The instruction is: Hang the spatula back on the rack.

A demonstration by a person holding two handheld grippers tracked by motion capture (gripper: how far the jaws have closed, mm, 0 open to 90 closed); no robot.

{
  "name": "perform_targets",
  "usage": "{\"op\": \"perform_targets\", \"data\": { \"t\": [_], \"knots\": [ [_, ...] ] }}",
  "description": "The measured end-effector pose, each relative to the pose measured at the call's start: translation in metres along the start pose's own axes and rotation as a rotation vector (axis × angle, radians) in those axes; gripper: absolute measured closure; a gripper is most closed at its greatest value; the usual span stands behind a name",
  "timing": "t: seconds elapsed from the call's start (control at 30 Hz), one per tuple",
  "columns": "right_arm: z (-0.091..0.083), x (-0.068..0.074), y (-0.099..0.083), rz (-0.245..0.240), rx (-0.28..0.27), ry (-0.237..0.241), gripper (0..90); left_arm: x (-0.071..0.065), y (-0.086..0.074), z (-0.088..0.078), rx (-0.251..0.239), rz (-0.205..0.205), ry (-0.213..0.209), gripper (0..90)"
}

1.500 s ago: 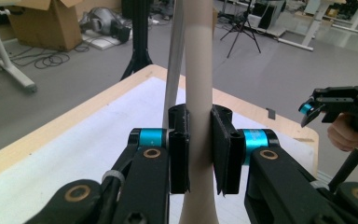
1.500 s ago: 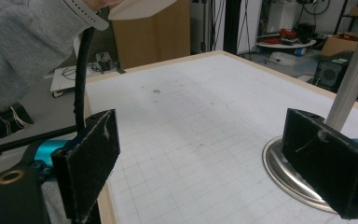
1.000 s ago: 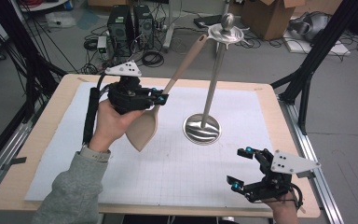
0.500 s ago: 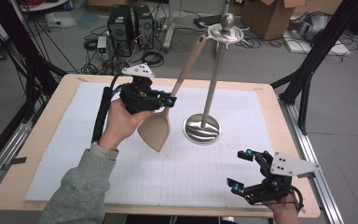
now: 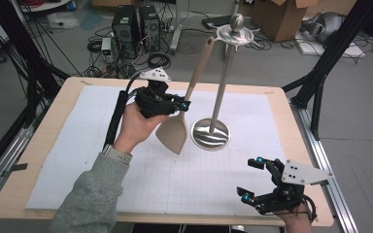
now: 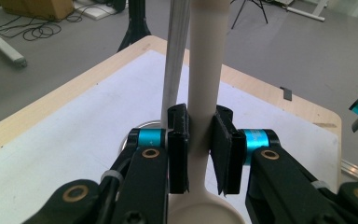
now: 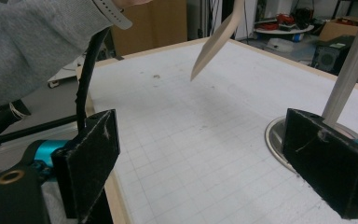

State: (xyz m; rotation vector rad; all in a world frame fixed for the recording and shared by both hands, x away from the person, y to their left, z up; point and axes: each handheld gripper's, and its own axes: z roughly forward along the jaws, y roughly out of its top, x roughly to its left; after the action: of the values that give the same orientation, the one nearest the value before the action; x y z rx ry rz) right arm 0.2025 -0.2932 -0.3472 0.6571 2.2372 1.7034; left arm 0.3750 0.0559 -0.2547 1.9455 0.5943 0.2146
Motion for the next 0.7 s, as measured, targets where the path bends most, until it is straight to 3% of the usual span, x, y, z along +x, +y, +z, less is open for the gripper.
{"op": "perform_targets", "data": {
  "t": [0.1, 0.27, 0.43, 0.57, 0.7],
  "knots": [
    [0.001, 0.0, 0.0, -0.002, 0.002, 0.0, 10.8, 0.0, 0.001, 0.005, 0.002, -0.003, 0.0, 77.3],
    [0.0, 0.002, 0.0, 0.001, -0.002, 0.003, 10.8, -0.002, 0.002, 0.011, 0.005, 0.018, 0.044, 77.2],
    [0.002, 0.004, 0.001, -0.002, 0.005, 0.019, 10.8, -0.002, 0.004, 0.017, 0.01, 0.022, 0.051, 77.3],
    [0.004, 0.002, -0.001, -0.003, 0.041, -0.008, 10.8, -0.005, 0.005, 0.024, 0.017, 0.025, 0.055, 77.3],
    [0.003, 0.003, -0.001, -0.003, 0.031, 0.007, 10.8, -0.005, 0.007, 0.029, 0.021, 0.017, 0.069, 77.2]
  ]
}}
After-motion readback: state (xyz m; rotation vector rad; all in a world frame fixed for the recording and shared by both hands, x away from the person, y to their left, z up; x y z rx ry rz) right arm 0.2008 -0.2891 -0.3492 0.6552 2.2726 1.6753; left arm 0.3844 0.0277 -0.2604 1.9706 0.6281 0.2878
